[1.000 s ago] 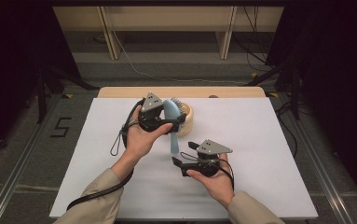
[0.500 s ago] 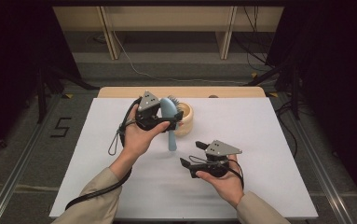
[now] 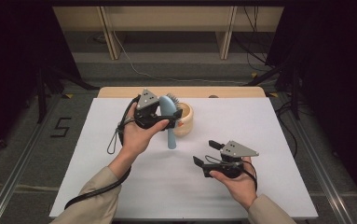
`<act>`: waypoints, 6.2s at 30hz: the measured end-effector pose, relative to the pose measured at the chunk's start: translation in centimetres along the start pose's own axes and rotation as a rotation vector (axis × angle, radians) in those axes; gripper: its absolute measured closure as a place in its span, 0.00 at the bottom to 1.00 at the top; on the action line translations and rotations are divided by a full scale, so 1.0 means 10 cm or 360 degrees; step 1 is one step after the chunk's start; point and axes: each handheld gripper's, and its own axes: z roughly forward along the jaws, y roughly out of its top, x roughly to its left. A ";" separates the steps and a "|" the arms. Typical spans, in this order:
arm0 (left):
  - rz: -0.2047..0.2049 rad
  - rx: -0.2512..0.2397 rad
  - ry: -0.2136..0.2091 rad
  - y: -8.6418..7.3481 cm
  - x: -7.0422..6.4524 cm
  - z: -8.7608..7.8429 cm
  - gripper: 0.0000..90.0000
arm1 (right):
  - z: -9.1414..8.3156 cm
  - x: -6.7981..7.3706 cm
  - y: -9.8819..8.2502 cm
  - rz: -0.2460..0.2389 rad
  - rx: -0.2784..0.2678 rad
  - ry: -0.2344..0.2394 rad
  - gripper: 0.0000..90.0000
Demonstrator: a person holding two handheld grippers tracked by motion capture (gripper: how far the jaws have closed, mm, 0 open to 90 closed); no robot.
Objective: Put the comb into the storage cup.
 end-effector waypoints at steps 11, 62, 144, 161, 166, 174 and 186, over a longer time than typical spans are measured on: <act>0.0002 -0.0011 0.0004 0.04 0.02 -0.03 0.21 | -0.20 -0.15 -0.04 0.0039 -0.0014 -0.0067 0.18; -0.0021 -0.0068 0.0106 0.16 0.06 -0.03 0.21 | -0.56 -0.39 -0.17 0.0062 -0.0013 -0.0232 0.17; -0.0005 -0.0169 0.0178 0.62 0.14 0.03 0.21 | -0.55 -0.40 -0.20 0.0083 -0.0008 -0.0229 0.17; -0.0008 -0.0173 0.0176 0.67 0.14 0.07 0.21 | -0.55 -0.40 -0.21 0.0085 -0.0003 -0.0227 0.17; -0.0007 -0.0178 0.0178 0.68 0.14 0.08 0.22 | -0.55 -0.40 -0.21 0.0089 -0.0007 -0.0227 0.17; -0.0003 -0.0194 0.0177 0.71 0.16 0.10 0.21 | -0.55 -0.40 -0.21 0.0096 0.0003 -0.0226 0.17; 0.0012 -0.0221 0.0173 0.77 0.16 0.17 0.22 | -0.55 -0.40 -0.21 0.0094 0.0003 -0.0225 0.17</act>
